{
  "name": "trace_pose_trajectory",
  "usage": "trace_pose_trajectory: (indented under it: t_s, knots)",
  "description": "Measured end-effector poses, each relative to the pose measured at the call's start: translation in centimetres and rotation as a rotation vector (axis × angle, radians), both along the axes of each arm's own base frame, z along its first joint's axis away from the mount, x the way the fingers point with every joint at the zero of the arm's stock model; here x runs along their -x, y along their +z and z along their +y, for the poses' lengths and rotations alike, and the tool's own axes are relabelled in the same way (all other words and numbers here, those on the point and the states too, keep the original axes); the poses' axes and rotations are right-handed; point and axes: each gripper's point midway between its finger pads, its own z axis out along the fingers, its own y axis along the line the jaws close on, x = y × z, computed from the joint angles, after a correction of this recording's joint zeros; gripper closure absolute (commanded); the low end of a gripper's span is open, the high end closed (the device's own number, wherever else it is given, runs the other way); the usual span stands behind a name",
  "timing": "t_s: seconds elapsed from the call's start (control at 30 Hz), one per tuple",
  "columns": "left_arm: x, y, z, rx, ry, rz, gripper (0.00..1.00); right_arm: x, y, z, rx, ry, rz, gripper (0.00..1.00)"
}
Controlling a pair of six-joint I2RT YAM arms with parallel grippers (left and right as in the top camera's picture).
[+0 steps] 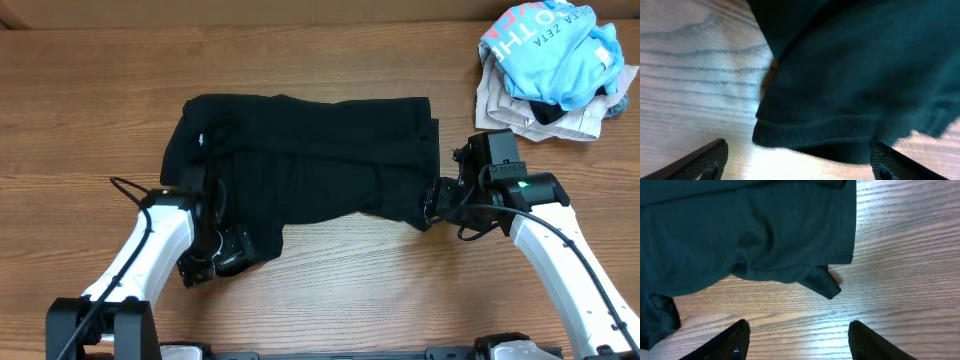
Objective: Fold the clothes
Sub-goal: 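Grasp the near edge of the t-shirt with both grippers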
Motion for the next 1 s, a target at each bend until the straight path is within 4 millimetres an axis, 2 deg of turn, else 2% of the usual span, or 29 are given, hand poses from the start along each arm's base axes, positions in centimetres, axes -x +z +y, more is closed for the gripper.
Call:
trace_pose_trajectory:
  t_s: [0.2,0.3,0.4,0.47,0.5,0.6,0.8,1.0]
  knots:
    - [0.2,-1.7,-0.1,0.002,0.054,-0.022,0.11,-0.2,0.0,0.0,-0.001,0.000,-0.007,0.33]
    - [0.4,-2.0,-0.1,0.000,0.071,-0.024,0.23,-0.3,0.1,0.0,-0.002,0.000,-0.013,0.34]
    - [0.7,-2.2,0.1,-0.009,0.086,-0.022,0.54,-0.4,0.1,0.1,-0.002,0.000,-0.016,0.39]
    - [0.8,-2.2,0.1,-0.010,0.084,-0.021,0.66,-0.4,0.1,0.1,-0.002,0.001,-0.016,0.43]
    - [0.7,-2.2,0.1,-0.008,0.081,-0.023,0.76,-0.3,0.1,0.1,-0.003,0.001,-0.015,0.44]
    - [0.6,-2.2,0.0,-0.001,0.060,-0.031,0.96,-0.4,0.1,0.0,-0.002,0.000,-0.016,0.44]
    - [0.2,-1.0,-0.1,0.010,-0.019,-0.030,0.96,-0.5,-0.6,0.0,0.005,-0.001,0.007,0.46]
    - [-3.3,2.5,-0.3,0.021,-0.115,-0.119,0.96,-0.6,-3.8,0.0,0.023,0.000,0.106,0.45]
